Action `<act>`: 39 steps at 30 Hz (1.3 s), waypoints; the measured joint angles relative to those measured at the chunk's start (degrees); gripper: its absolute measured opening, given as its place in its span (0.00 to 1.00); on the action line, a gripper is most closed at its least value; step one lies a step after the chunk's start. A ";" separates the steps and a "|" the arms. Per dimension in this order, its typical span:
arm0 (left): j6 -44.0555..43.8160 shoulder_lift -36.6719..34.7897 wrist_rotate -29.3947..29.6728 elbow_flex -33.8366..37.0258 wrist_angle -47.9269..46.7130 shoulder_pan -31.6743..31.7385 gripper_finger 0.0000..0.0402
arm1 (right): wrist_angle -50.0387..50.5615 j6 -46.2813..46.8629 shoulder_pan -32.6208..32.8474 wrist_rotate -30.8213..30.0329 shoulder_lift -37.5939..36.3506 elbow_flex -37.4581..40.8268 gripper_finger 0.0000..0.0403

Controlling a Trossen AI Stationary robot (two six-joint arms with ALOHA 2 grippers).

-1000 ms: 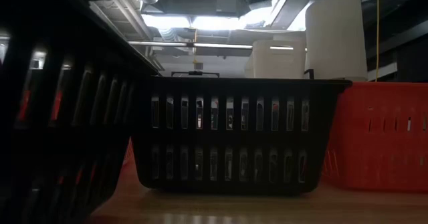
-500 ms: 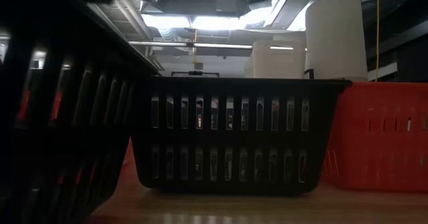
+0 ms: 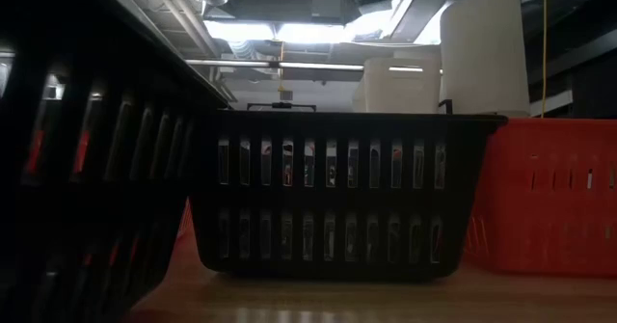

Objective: Stack baskets on shelf by color
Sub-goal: Stack the white bin on top of the stacked white bins on the shelf

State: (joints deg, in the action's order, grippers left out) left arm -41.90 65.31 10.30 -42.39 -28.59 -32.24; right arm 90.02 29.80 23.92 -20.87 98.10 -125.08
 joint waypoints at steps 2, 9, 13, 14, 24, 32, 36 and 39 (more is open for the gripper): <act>-0.01 1.55 0.64 0.00 0.61 -0.04 0.21 | -0.01 0.04 0.00 0.74 0.00 0.00 0.28; -0.05 7.42 -0.70 0.00 1.91 -0.03 0.21 | -0.02 0.00 0.00 1.47 0.02 0.00 0.28; -0.07 8.87 -0.87 0.00 2.72 -0.03 0.21 | 0.00 -0.11 0.00 1.47 0.04 0.00 0.28; -0.04 9.29 -0.87 0.00 2.71 -0.03 0.21 | 0.00 -0.13 0.00 1.47 0.04 0.00 0.28; 0.82 7.76 -0.07 -2.39 2.45 -0.07 0.21 | 0.00 -0.38 0.00 1.51 0.04 0.00 0.28; 0.25 9.19 -0.99 -4.09 2.16 -2.05 0.21 | -0.02 -0.52 0.00 1.51 0.04 0.00 0.28; -0.67 12.16 -0.73 -4.09 2.02 -2.22 0.21 | 0.00 -1.64 0.00 1.51 0.04 0.00 0.28; -1.50 13.67 -0.97 -4.09 1.69 -2.49 0.21 | 0.00 -1.81 0.00 1.53 0.04 0.00 0.28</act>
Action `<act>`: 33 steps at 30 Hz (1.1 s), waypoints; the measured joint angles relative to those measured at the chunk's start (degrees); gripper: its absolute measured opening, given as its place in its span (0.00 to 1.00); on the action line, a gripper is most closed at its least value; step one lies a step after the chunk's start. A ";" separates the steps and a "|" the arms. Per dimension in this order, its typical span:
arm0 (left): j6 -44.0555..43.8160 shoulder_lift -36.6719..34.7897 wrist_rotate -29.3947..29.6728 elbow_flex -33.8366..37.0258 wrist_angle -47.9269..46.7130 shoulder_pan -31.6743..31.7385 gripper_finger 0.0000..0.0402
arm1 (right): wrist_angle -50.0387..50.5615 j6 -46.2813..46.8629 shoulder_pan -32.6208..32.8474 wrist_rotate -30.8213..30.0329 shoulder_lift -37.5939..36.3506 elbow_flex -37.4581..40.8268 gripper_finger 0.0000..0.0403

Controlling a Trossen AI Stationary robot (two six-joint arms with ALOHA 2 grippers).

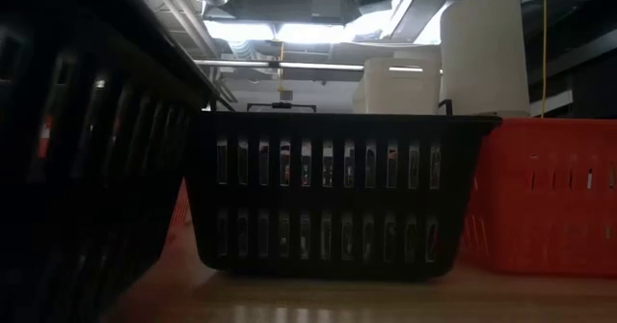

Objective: Stack baskets on shelf by color
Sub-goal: Stack the white bin on top of the stacked white bins on the shelf

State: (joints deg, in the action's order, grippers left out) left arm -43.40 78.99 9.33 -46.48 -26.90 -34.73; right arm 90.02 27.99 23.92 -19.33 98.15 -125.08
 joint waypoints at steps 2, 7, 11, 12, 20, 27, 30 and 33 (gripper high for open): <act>0.04 1.51 0.73 0.00 -0.06 0.03 0.21 | 0.00 -0.08 0.00 -0.01 0.00 0.00 0.28; 2.89 2.33 3.10 0.00 -0.08 0.10 0.11 | 0.00 -0.20 0.00 0.00 0.00 0.00 0.28; 4.45 1.78 3.79 -1.99 -0.86 0.98 0.02 | -0.01 -0.22 0.00 -0.02 0.00 0.00 0.28; 5.11 1.27 4.72 -3.02 -1.58 1.01 0.01 | 0.00 -0.22 0.00 -0.02 0.00 0.00 0.28; 18.61 -0.31 11.64 -19.17 -10.69 1.80 0.00 | 0.00 -1.54 0.00 -0.02 0.00 -0.01 0.28; 38.75 -0.40 20.54 -35.47 -20.16 7.49 0.00 | 0.00 -1.09 0.00 -0.02 0.00 0.00 0.28; 47.44 -0.40 19.80 -40.19 -21.07 14.04 0.00 | 0.00 -0.24 0.00 -0.04 0.00 0.00 0.28; 56.29 -0.32 14.26 -43.66 -19.75 22.97 0.00 | 0.00 0.03 0.00 -0.04 0.00 -0.01 0.28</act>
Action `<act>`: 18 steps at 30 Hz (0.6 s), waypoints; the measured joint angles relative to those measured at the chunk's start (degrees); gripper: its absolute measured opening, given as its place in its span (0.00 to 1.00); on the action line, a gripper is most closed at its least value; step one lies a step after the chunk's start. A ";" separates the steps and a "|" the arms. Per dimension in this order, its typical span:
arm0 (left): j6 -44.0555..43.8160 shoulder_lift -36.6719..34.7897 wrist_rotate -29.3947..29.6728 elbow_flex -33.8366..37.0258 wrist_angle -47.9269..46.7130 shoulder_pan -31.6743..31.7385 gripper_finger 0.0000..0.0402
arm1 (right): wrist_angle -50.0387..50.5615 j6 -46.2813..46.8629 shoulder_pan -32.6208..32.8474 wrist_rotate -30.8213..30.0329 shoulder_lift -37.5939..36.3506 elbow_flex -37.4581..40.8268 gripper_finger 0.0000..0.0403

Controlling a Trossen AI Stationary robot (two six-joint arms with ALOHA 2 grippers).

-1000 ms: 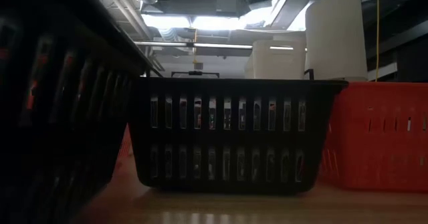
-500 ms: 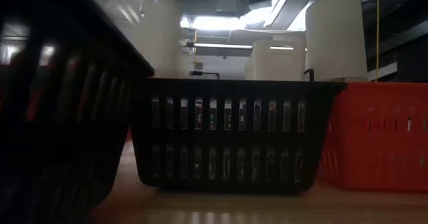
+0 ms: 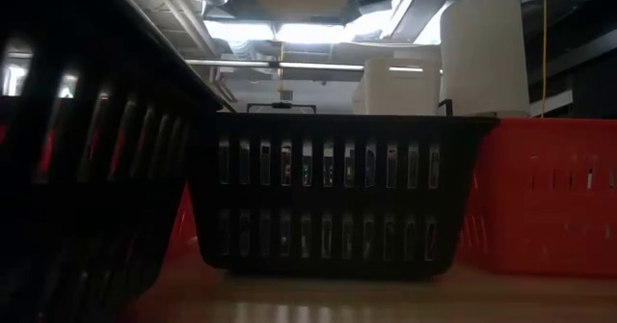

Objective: Stack baskets on shelf by color
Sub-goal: Stack the white bin on top of the stacked white bins on the shelf

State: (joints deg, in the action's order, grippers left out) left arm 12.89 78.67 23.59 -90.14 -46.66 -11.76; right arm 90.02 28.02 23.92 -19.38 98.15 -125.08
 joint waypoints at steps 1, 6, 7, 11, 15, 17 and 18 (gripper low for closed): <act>2.88 0.41 -2.73 -0.78 1.54 3.48 0.00 | 0.00 0.02 0.00 0.00 0.00 0.01 0.28; 13.50 2.88 -15.48 -2.68 13.99 18.87 0.00 | -0.01 0.41 0.00 -0.04 0.00 -0.01 0.28; 14.82 2.91 -18.29 -2.70 16.71 21.33 0.00 | 0.00 0.70 0.00 -0.04 0.00 0.01 0.28; 16.09 5.73 -30.30 -3.03 26.85 29.26 0.00 | 0.02 3.50 0.00 -0.04 0.00 0.01 0.28; 14.36 10.42 -36.22 -2.82 28.90 32.95 0.00 | 0.02 8.06 0.31 -0.48 0.00 0.00 0.28; 14.01 12.64 -36.80 -2.76 30.08 33.57 0.00 | -0.02 10.28 0.86 -0.54 0.00 0.00 0.28; 14.03 13.44 -36.54 -2.76 30.16 33.65 0.00 | 0.00 10.89 1.33 -0.52 0.00 0.01 0.28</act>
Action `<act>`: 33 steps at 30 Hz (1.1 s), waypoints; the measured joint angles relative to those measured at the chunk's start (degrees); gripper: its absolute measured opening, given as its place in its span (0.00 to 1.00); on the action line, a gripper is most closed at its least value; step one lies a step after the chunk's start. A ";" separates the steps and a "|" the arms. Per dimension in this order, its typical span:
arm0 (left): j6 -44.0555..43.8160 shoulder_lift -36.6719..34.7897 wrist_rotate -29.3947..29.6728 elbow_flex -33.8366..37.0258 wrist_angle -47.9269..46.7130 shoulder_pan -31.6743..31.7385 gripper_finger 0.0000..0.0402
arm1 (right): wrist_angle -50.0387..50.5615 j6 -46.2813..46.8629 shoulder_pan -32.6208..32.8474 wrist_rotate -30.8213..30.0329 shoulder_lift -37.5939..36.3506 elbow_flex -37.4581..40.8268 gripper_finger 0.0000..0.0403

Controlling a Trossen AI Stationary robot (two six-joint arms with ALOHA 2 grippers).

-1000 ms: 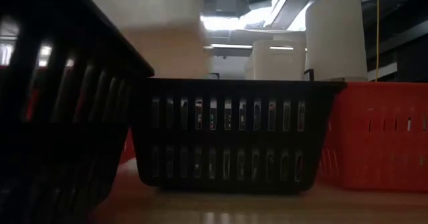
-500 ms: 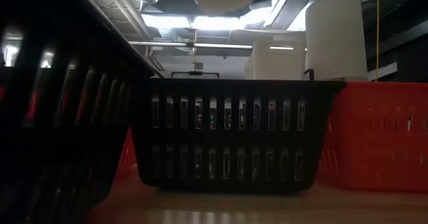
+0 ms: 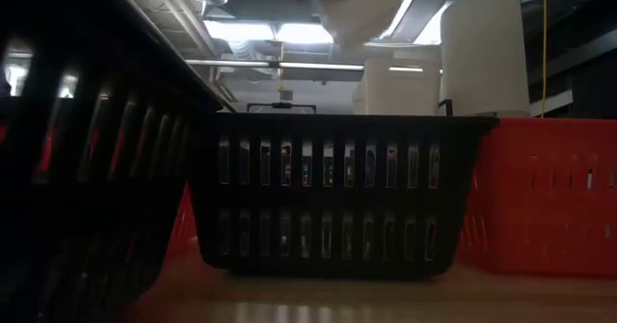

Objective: Stack baskets on shelf by color
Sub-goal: Stack the white bin on top of the stacked white bins on the shelf

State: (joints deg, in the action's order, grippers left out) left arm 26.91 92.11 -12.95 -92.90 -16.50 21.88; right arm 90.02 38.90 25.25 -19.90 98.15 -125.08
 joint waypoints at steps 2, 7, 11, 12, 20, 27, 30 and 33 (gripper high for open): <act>0.20 0.99 1.98 0.00 -1.60 0.10 0.00 | -0.02 0.64 1.00 -0.02 0.00 0.00 0.28; 0.52 -2.06 8.02 0.00 -11.60 0.20 0.00 | -0.02 1.15 3.18 -1.67 0.00 0.00 0.28; 0.40 -5.51 7.99 -0.11 -16.83 0.75 0.00 | 0.00 -0.12 3.57 -4.72 0.00 0.00 0.28; 0.45 -5.87 7.92 -0.11 -17.18 0.72 0.00 | -0.02 -0.40 3.57 -5.66 0.00 0.00 0.28; 1.58 -3.38 0.31 -0.24 -2.12 0.88 0.00 | 0.00 1.60 3.57 -15.94 0.00 0.00 0.28; 0.46 3.40 -0.39 -0.06 8.82 0.86 0.00 | -0.12 2.99 5.72 -27.18 0.00 0.00 0.28; 0.05 5.73 -0.50 -0.04 9.74 0.75 0.00 | -1.00 -0.79 7.80 -36.36 0.00 0.00 0.28; 0.01 7.01 -0.63 0.07 10.94 0.43 0.00 | -3.39 -7.03 10.34 -47.28 0.00 0.00 0.28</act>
State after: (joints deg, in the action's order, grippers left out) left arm 26.92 99.12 -13.58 -92.84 -5.56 22.31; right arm 86.62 31.87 35.59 -67.18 98.15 -125.08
